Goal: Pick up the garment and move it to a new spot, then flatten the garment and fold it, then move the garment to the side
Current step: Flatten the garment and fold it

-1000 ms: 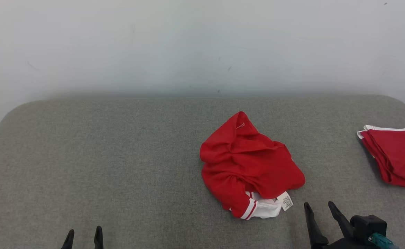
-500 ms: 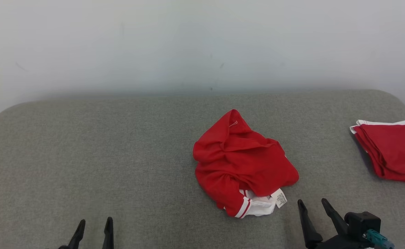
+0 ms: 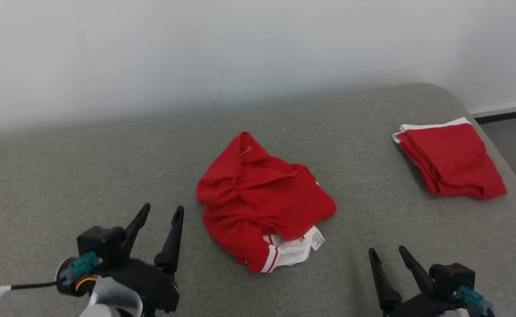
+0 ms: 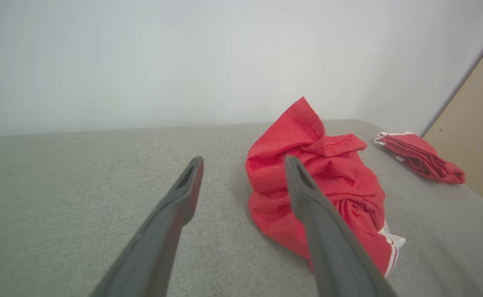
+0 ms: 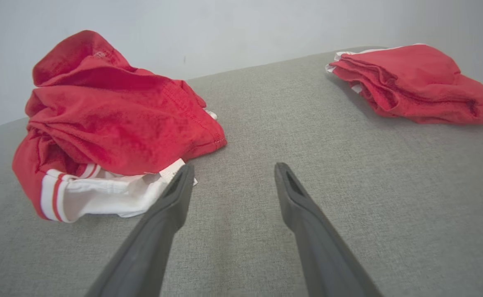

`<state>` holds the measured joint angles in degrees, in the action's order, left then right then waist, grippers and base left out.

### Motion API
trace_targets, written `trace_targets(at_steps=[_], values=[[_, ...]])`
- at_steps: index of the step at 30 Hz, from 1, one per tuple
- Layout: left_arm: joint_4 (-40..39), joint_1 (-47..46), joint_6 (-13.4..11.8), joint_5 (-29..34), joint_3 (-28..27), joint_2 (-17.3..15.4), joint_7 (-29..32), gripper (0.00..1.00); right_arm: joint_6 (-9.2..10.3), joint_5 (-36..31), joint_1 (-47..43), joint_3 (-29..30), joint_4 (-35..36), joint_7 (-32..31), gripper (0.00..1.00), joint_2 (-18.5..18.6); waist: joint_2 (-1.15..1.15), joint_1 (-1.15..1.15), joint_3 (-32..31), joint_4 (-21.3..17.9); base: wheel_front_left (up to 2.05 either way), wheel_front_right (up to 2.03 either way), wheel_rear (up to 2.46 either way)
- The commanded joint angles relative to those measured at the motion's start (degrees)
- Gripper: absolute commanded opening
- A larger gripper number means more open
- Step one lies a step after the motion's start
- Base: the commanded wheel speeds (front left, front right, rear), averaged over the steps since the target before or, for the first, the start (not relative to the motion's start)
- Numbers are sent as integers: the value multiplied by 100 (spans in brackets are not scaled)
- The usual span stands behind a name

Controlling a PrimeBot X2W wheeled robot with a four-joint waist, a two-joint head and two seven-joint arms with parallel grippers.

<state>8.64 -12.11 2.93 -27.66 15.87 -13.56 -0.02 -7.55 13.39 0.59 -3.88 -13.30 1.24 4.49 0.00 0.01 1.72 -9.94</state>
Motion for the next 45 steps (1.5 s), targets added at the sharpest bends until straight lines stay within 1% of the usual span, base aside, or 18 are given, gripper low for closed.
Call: trace_targets(at_steps=[1,4,5,6,11,15,17,20,22,23,24,25,26,30,34,37,41,45], values=[[87,-263,40,9,83,46,136,100,12,20,49,-15,-6,48,100,-15,0,-1,202,-571,0,0,0],[216,-551,18,43,187,116,340,100,12,47,61,-36,-34,80,100,-36,0,-1,265,-830,0,0,0],[216,-551,18,43,187,116,340,100,12,47,61,-36,-34,80,100,-36,0,-1,265,-830,0,0,0],[270,-637,7,50,204,129,398,100,12,66,79,-52,-50,91,100,-37,0,-1,287,-911,0,0,0],[590,-1047,-244,219,266,178,668,100,12,114,171,-82,-144,152,100,-36,0,-1,378,-1202,0,0,0],[850,-1324,-372,226,296,244,852,100,12,146,194,-138,-203,195,100,-39,0,-1,431,-1359,0,0,0],[1004,-1445,-521,253,245,268,918,100,12,161,229,-159,-240,225,100,-45,0,-1,456,-1414,0,0,0],[1233,-1614,-814,421,220,228,1042,100,13,187,289,-194,-304,264,100,-52,0,-1,500,-1483,0,0,0],[1374,-1712,-894,516,258,173,1159,100,13,209,306,-211,-336,297,100,-59,0,-1,532,-1520,0,0,0],[1410,-1758,-925,532,272,169,1193,86,13,221,302,-213,-346,305,100,-65,0,-1,550,-1532,0,0,0],[1426,-1789,-926,563,297,150,1213,49,13,234,298,-211,-363,325,100,-70,0,-1,571,-1541,0,0,0],[1429,-1818,-926,599,312,131,1175,10,13,244,302,-201,-378,339,100,-75,0,-1,587,-1543,0,0,0],[1413,-1862,-930,616,317,109,1134,0,13,244,308,-188,-381,355,100,-81,0,-1,606,-1542,0,0,0],[1339,-2064,-1039,844,342,26,802,0,13,243,324,-143,-437,418,100,-98,0,-1,649,-1490,0,0,0],[1299,-2464,-1069,1111,405,-75,408,0,13,252,398,-172,-492,430,100,-111,0,-1,642,-1402,0,0,0],[1205,-2897,-955,1348,550,-90,86,0,13,250,413,-194,-512,436,100,-115,0,-1,612,-1329,0,0,0],[1120,-3602,-678,1640,840,-97,-171,0,13,251,445,-209,-545,447,100,-123,0,-1,561,-1256,0,0,0],[958,-4374,-451,1853,1069,34,-503,0,13,262,460,-225,-596,475,100,-126,0,-1,492,-1218,0,0,0]])
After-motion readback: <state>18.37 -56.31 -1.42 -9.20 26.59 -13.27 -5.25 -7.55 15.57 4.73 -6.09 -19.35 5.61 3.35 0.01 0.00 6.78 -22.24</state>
